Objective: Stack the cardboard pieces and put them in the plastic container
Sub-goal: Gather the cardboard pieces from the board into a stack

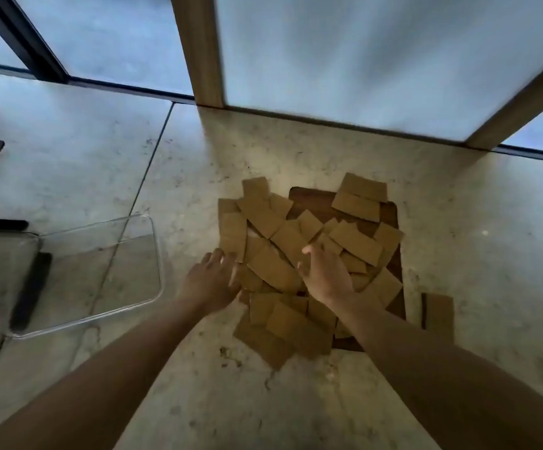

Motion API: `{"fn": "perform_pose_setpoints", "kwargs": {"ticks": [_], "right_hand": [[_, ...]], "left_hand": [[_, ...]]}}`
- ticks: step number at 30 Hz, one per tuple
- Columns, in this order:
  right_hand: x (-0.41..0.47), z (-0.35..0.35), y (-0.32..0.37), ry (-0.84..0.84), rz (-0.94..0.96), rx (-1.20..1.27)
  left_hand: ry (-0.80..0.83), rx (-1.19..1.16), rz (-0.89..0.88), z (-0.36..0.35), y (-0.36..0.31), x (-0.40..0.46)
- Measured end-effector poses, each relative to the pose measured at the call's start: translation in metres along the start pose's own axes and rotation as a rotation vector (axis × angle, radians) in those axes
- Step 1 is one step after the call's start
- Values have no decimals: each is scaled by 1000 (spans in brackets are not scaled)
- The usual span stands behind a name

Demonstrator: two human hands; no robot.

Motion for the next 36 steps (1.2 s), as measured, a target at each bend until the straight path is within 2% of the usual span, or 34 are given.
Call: {"fn": "perform_pose_setpoints", "kwargs": {"ticks": [4,8,11,13,14,16,18,19,20,22,23,24,27,29,31,33,36], "right_hand": [[26,-3,10,-116,-180,-114],[39,-6,0,-124,-173,-36],[39,4,-18,-191,-178,295],[30,7,-28,-197,-210,572],[24,8,-26,-159,-220,627],[11,1,-13,29,-187,720],[1,-12,6,248,-107,759],[-2,-18,11,291,-60,727],[-4,-22,14,251,-15,645],[-2,-29,9,-1,61,317],[-2,-30,9,-76,85,162],[-3,-32,9,-81,108,42],[4,-39,7,-28,148,-58],[9,-30,5,-64,113,133],[11,-16,3,-45,77,434],[12,-3,0,102,101,575],[6,12,3,472,174,374]], "left_hand": [[-62,-133,20,2,-1,11],[-223,-281,32,4,-9,13],[-289,-497,110,7,-20,12],[-231,-733,195,9,-27,15],[-161,-924,231,9,-31,17],[29,-1290,288,10,-41,18],[93,-1392,330,5,-45,17],[58,-1382,376,0,-45,15],[5,-1389,433,-5,-42,13],[-88,-1529,548,-15,-33,9],[-120,-1631,586,-18,-28,7],[-154,-1705,611,-20,-25,3],[-219,-1726,608,-27,-12,-8],[-190,-1749,566,-29,-8,-14],[-125,-1757,551,-25,-9,-20],[-63,-1721,505,-17,-14,-21],[72,-1593,345,0,-22,-17]]}}
Point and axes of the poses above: each hand's wrist, its own x-axis towards the middle knuckle, its own z-axis out of the back of the hand, y = z × x, the point moved 2 cm from there along x, towards the middle knuckle, and after that the axes turned 2 degrees about -x, right-handed, at the moved point
